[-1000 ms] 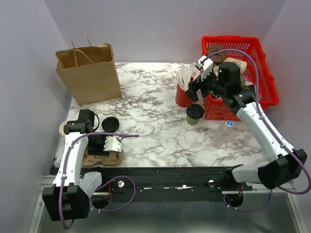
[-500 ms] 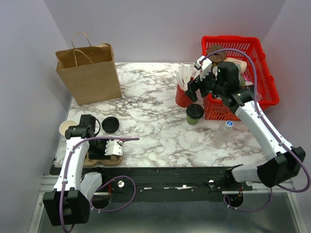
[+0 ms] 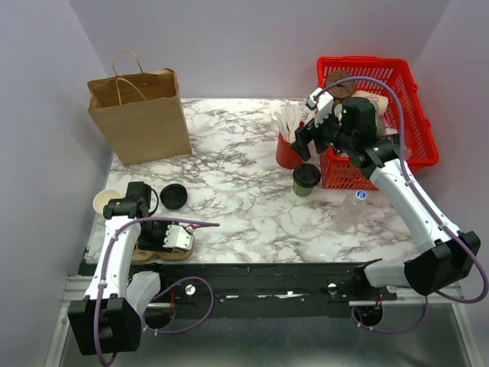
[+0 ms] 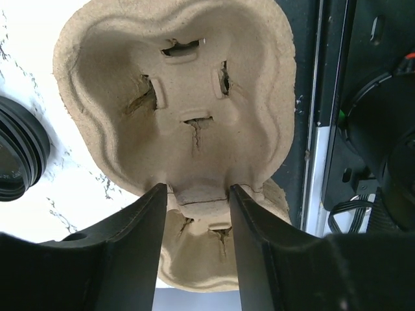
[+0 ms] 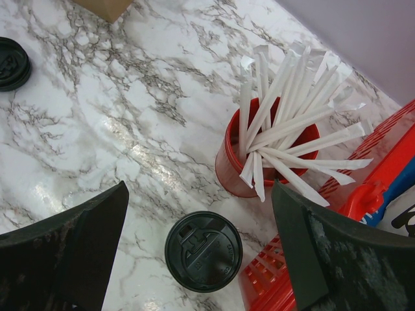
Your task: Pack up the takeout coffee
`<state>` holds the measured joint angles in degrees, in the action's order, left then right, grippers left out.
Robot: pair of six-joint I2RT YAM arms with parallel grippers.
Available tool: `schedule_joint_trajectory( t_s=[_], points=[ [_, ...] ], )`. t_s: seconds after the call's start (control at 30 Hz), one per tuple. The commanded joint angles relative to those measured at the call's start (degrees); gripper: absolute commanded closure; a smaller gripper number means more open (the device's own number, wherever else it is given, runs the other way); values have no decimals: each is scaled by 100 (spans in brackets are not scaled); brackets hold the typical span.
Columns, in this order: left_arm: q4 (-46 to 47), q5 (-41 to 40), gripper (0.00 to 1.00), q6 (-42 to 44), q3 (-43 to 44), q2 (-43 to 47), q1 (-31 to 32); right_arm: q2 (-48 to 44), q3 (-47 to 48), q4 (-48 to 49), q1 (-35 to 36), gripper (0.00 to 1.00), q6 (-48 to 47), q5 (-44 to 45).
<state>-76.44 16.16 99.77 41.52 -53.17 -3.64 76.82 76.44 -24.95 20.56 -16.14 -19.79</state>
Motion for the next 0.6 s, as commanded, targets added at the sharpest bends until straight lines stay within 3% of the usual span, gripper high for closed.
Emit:
schedule_joint_trajectory(
  t_s=[0.0, 0.37, 0.57],
  points=[
    [-1048, -69, 50, 385, -126, 87, 4, -26, 2, 122, -17, 0, -21, 63],
    [-899, -219, 55, 140, -328, 351, 3, 26, 20, 166, -17, 0, 6, 45],
    [-942, -192, 66, -45, -83, 500, -5, 26, 90, 148, -17, 0, 6, 37]
  ],
)
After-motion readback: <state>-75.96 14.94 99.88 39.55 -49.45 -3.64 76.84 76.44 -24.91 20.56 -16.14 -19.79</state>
